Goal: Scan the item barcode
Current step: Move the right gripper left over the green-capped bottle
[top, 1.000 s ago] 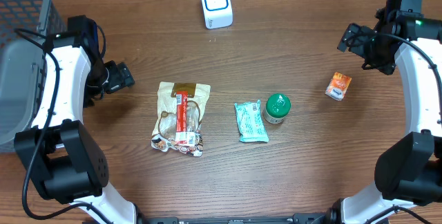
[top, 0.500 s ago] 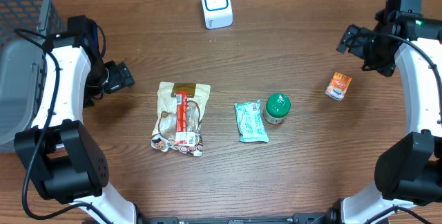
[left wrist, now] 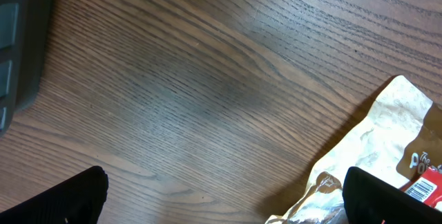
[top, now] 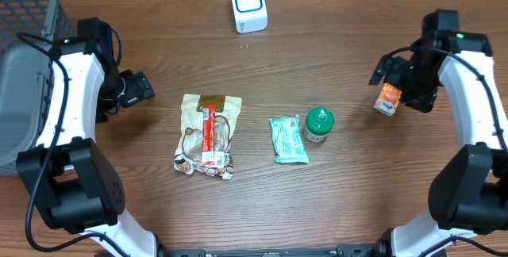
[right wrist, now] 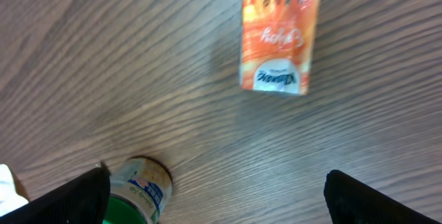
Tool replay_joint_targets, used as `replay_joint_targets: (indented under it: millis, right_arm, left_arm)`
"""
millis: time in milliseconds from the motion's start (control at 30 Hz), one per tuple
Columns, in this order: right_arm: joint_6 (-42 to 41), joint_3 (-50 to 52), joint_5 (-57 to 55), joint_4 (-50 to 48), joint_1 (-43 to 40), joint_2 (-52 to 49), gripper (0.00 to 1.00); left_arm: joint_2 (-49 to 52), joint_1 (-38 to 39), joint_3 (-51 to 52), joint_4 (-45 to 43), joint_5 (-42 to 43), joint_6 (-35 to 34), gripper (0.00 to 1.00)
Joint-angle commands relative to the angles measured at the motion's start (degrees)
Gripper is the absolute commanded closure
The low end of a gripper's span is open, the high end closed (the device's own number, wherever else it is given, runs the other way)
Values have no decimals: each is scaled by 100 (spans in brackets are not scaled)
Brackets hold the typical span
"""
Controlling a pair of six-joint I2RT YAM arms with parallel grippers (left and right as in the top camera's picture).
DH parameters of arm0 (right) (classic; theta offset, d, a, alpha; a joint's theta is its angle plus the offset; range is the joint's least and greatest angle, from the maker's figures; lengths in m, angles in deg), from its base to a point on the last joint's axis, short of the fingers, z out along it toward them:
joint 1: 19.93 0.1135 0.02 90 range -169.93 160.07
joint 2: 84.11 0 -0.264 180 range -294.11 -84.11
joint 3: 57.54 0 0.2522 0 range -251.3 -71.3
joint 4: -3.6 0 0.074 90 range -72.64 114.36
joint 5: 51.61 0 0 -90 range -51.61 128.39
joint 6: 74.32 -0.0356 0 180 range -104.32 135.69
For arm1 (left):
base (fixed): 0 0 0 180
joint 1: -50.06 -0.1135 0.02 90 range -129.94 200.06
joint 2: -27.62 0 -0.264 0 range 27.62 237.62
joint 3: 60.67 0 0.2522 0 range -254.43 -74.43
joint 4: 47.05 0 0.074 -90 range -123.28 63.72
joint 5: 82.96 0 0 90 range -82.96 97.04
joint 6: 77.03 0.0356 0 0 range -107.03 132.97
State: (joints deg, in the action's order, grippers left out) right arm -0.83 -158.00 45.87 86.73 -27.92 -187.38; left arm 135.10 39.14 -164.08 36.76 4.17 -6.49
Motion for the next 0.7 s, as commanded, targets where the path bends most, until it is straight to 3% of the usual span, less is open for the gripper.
replay_joint_targets:
  millis: [0,667]
  right_arm:
    - [-72,249,57,-127,245,2,0]
    - [-1423,573,120,-144,2011,2,0]
  left_arm:
    - [-109,-31,-83,-7,-50,20,0]
    - [-109,-31,-83,-4,-50,20,0]
